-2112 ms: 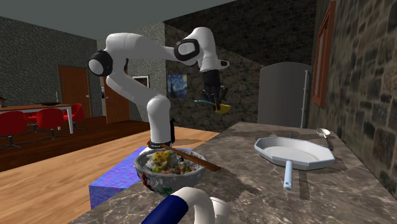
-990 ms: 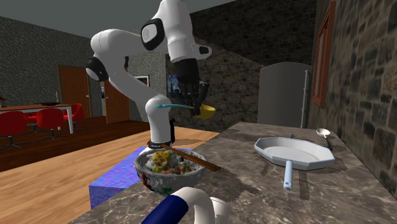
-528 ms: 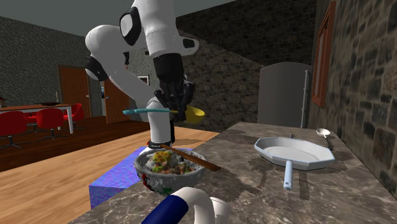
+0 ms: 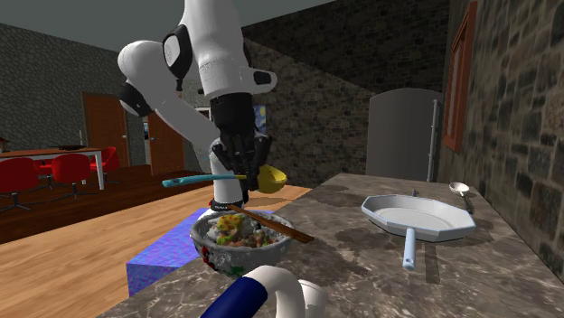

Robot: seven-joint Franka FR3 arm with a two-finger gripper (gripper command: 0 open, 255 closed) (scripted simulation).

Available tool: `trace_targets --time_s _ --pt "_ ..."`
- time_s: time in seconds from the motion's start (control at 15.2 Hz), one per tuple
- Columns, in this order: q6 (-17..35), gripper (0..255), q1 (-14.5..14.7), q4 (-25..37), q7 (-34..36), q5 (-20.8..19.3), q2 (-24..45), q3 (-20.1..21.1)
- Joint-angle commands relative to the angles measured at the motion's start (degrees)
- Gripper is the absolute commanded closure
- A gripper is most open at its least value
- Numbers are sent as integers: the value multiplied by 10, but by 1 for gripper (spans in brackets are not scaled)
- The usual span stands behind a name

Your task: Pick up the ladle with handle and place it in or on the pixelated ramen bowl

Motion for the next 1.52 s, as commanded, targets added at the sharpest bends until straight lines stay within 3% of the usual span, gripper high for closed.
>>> trace_targets --time_s 0.0,0.4,0.92,0.99,1.32,1.45 --pt "14 255 0 -11 1 -8 -1 -10" --pt "52 255 3 -41 5 -30 -1 -43" --pt "52 255 3 -41 5 -30 -1 -43" --pt "52 0 3 -41 5 -30 -1 -43" --pt "52 0 3 -41 5 -30 -1 -43" --pt "18 0 -7 -19 -2 -13 -5 -14"
